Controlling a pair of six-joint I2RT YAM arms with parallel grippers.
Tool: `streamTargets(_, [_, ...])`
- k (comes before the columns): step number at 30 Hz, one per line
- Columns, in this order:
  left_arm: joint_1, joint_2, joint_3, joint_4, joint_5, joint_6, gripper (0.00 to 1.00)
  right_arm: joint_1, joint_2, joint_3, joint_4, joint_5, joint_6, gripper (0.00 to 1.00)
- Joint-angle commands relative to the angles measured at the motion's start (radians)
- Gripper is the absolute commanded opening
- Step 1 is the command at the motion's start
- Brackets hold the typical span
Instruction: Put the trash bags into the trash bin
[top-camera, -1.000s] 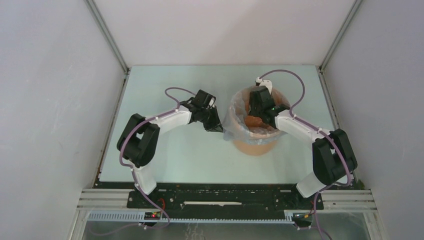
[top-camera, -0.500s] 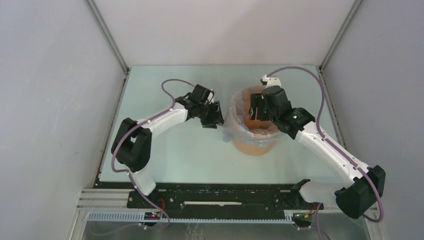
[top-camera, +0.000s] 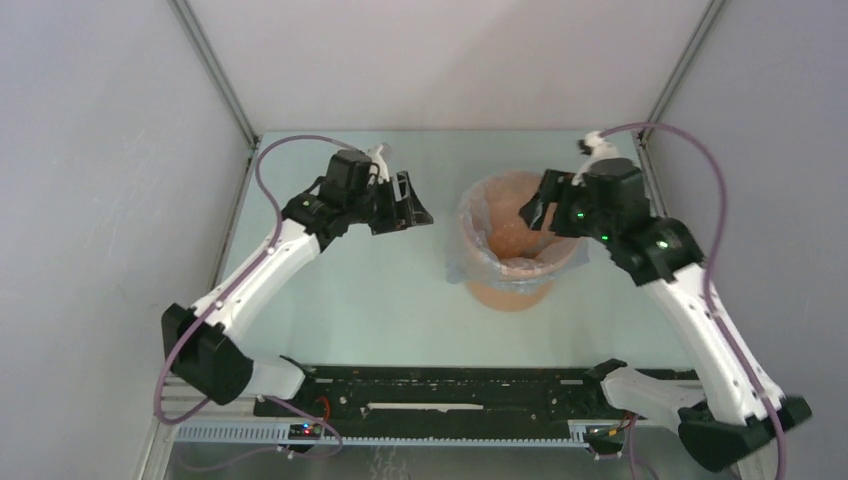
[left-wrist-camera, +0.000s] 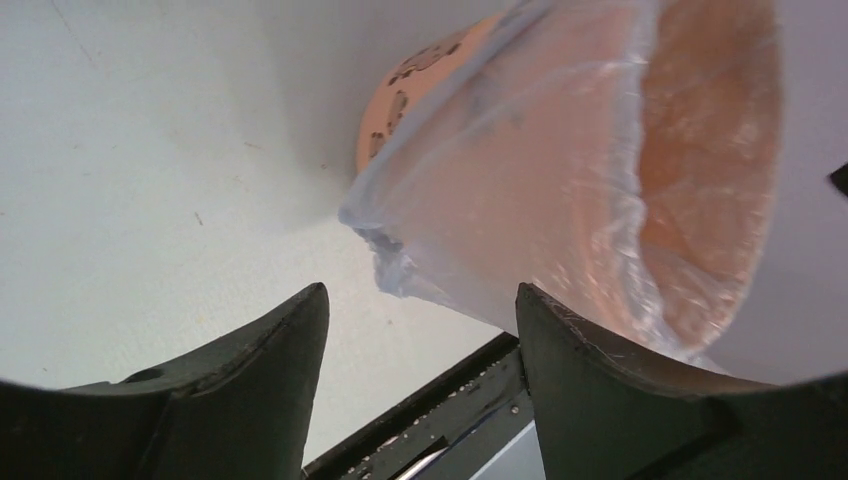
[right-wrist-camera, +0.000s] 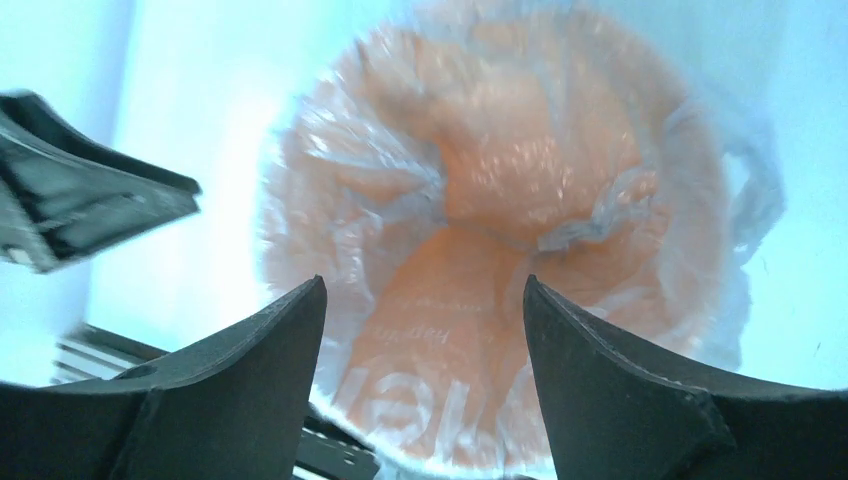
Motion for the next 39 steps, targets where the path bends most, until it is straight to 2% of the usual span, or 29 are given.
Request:
streamTargets(1, [0.005,-0.08,-0.033,0.02,0.046,-0.047,0.74,-0.113,-0.125,0.114,-0.101,-0.129,0.025,0.82])
streamTargets(7, [-0.007,-0.164,-0.058,0.142,0.11,-0.236,0.8,-0.495,-0.232,0.147,-0.261,-0.239,-0.022,0.87])
streamTargets(9, [-0.017,-0.185,-0.079,0.187,0.126,-0.274,0.8,-0.596,-0.258,0.111,-0.291,-0.226,-0.07,0.87])
streamTargets(11, [-0.019,-0.185,-0.085,0.206,0.146,-0.301,0.8,-0.617,-0.286,0.047,-0.291,-0.147,-0.084,0.87])
streamTargets(13, [-0.022,-0.171,-0.076,0.207,0.168,-0.304,0.8,-0.62,-0.313,-0.028,-0.279,-0.074,-0.077,0.82])
streamTargets(15, [-0.028,-0.158,-0.065,0.207,0.186,-0.305,0.81,-0.637,-0.335,-0.11,-0.257,-0.047,-0.059,0.84])
streamTargets(22, [-0.044,-0.145,-0.027,0.181,0.223,-0.273,0.86,-0.723,-0.333,-0.325,-0.086,-0.332,0.092,0.86])
streamTargets(26, [-0.044,-0.145,0.005,0.15,0.231,-0.233,0.87,-0.74,-0.341,-0.437,0.051,-0.422,0.162,0.84])
streamTargets(29, [-0.044,-0.139,0.024,0.125,0.239,-0.208,0.87,-0.746,-0.341,-0.499,0.144,-0.49,0.196,0.77])
streamTargets(34, [-0.043,-0.139,0.051,0.096,0.231,-0.176,0.87,-0.746,-0.344,-0.606,0.243,-0.51,0.221,0.64])
streamTargets(39, [-0.043,-0.138,0.041,0.096,0.23,-0.185,0.87,-0.746,-0.315,-0.724,0.361,-0.538,0.242,0.35])
